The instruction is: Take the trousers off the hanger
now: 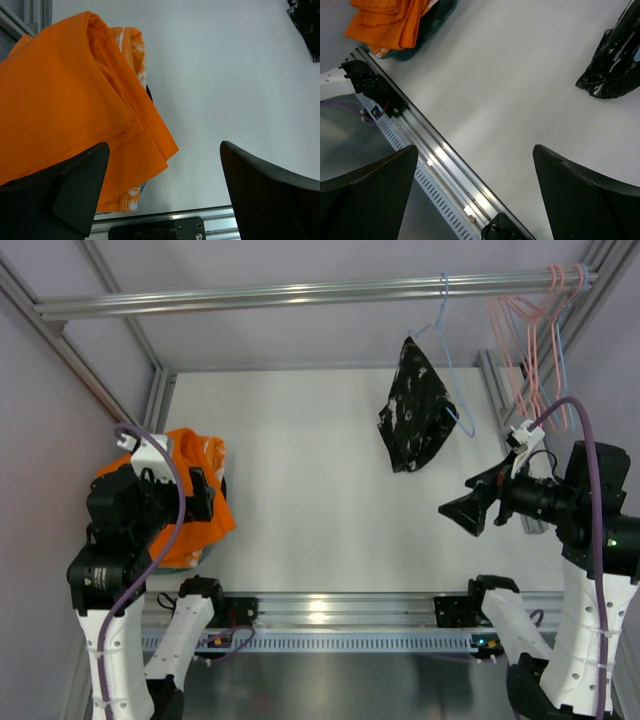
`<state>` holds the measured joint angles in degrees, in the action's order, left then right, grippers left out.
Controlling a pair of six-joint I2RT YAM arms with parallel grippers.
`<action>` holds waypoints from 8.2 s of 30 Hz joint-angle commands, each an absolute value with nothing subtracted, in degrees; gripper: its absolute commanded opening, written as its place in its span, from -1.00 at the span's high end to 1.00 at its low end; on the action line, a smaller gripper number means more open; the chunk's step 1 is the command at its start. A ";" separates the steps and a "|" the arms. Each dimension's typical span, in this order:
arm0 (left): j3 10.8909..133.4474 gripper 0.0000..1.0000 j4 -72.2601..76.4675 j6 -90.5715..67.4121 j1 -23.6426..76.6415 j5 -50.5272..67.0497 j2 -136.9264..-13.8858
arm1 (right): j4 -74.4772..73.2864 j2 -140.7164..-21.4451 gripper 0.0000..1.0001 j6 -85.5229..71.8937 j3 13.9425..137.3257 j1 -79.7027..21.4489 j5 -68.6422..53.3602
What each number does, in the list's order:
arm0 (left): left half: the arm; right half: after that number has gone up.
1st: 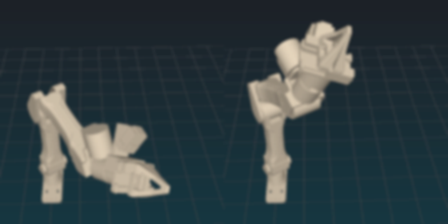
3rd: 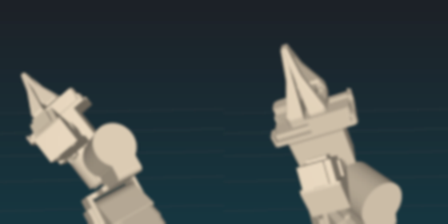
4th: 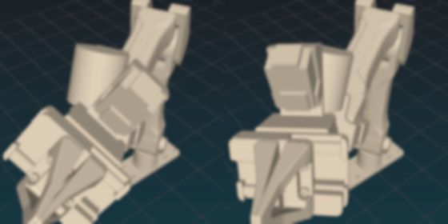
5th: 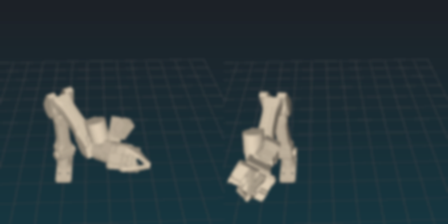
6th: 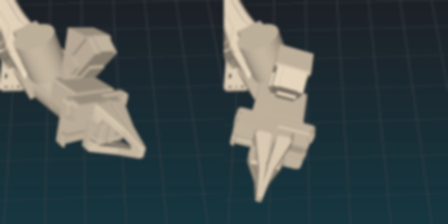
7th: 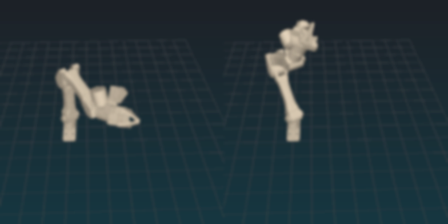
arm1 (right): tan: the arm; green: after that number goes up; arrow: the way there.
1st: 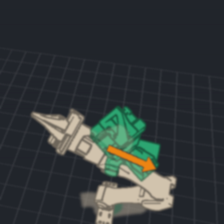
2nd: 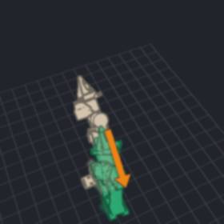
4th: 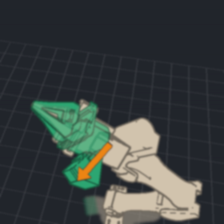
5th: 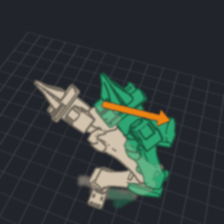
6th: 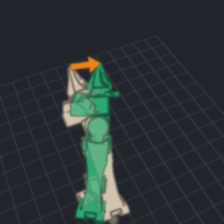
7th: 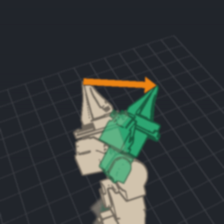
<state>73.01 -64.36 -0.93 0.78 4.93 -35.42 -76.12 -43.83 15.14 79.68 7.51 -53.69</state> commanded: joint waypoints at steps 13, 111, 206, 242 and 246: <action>79.36 -0.96 -58.45 -3.25 0.44 15.20 -45.70 | -72.69 -60.81 -0.99 2.99 110.46 6.86 -41.15; 81.91 -0.89 -24.35 21.89 26.35 17.24 -62.48 | -2.20 -69.17 1.00 -49.84 95.45 -26.98 -39.21; 103.43 1.00 8.00 13.80 54.58 -21.18 -81.38 | -11.86 -56.34 1.00 -53.79 73.13 -24.09 -22.41; 127.10 1.00 9.14 13.28 42.82 -22.23 -80.69 | -23.47 -45.09 1.00 -29.28 51.68 -22.24 -25.58; 123.67 1.00 7.65 10.55 36.49 -23.38 -76.74 | -25.22 -44.83 1.00 -26.64 52.64 -22.24 -26.10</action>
